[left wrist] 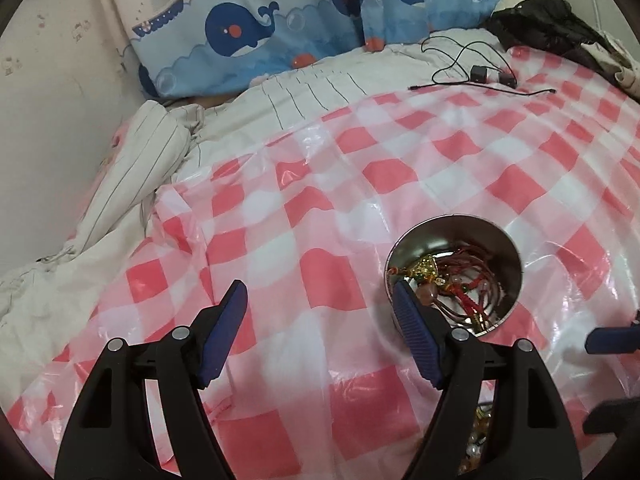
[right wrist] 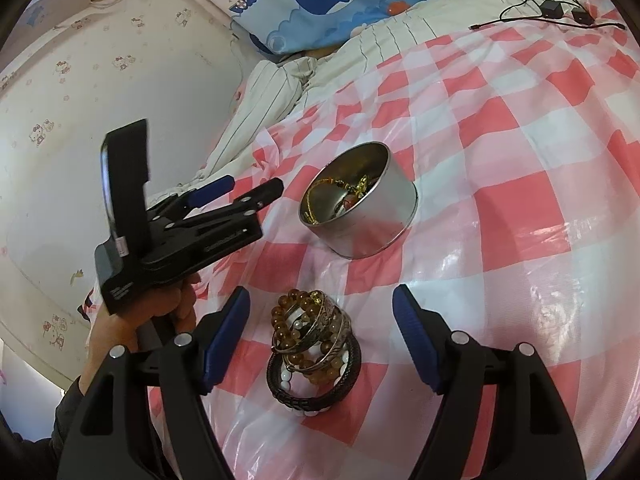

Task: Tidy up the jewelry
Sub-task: 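Reach the left tool back to the amber bead bracelets and grasp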

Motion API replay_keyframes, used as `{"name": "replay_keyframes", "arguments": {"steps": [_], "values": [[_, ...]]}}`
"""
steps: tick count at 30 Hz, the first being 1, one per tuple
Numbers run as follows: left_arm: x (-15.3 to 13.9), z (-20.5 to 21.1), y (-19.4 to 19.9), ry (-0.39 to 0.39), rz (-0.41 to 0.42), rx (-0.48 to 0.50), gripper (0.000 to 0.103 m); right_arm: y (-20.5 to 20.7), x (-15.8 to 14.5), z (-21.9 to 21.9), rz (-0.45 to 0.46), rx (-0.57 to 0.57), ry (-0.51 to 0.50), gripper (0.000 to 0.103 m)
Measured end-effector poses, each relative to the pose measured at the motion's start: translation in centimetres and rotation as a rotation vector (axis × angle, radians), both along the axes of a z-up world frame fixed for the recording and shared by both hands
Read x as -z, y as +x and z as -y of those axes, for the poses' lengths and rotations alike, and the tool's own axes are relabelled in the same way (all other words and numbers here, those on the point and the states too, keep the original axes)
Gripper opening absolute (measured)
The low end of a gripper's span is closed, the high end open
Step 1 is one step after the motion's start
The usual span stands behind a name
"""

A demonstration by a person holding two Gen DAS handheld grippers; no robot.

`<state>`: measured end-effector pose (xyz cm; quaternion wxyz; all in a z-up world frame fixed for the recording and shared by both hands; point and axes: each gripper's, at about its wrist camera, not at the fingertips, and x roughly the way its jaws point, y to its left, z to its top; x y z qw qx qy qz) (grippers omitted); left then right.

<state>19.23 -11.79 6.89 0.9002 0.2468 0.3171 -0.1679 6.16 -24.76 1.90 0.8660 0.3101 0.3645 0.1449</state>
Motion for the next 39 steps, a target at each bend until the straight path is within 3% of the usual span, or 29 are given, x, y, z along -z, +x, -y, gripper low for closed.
{"name": "replay_keyframes", "arguments": {"steps": [5, 8, 10, 14, 17, 19, 22, 27, 31, 33, 39], "values": [[1.8, 1.3, 0.4, 0.074, -0.035, 0.017, 0.071, 0.0, 0.1, 0.0, 0.0, -0.005, 0.012, 0.071], [1.9, 1.7, 0.1, 0.065, -0.047, 0.03, 0.071, 0.1, 0.0, 0.1, 0.001, -0.007, 0.008, 0.072], [1.2, 1.3, -0.1, 0.005, -0.055, 0.031, 0.071, 0.1, 0.0, 0.1, -0.007, -0.009, -0.001, 0.072], [-1.0, -1.6, -1.0, -0.205, -0.104, 0.031, 0.071, 0.2, 0.0, 0.0, -0.025, -0.002, -0.058, 0.072], [-1.0, -4.2, -2.0, -0.318, -0.224, 0.058, 0.071, -0.4, -0.4, 1.4, -0.001, 0.057, -0.044, 0.072], [-0.2, -5.0, -2.9, -0.333, -0.297, 0.101, 0.071, -0.7, -0.4, 2.5, 0.008, 0.097, -0.016, 0.072], [1.2, -5.4, -5.0, -0.302, -0.351, 0.188, 0.071, -0.9, -0.2, 3.5, 0.003, 0.126, 0.017, 0.072], [1.5, -4.1, -10.0, -0.155, -0.238, 0.393, 0.071, -0.3, 0.5, 3.6, -0.016, 0.129, 0.044, 0.072], [2.1, -2.5, -11.4, -0.07, -0.18, 0.393, 0.069, -0.1, 0.7, 3.1, -0.019, 0.116, 0.037, 0.072], [2.5, -1.7, -11.4, -0.037, -0.174, 0.379, 0.064, 0.0, 0.7, 2.9, -0.021, 0.11, 0.033, 0.072], [4.0, -0.1, -11.1, 0.035, -0.194, 0.386, 0.064, 0.1, 0.9, 2.9, -0.025, 0.104, 0.045, 0.072]]}}
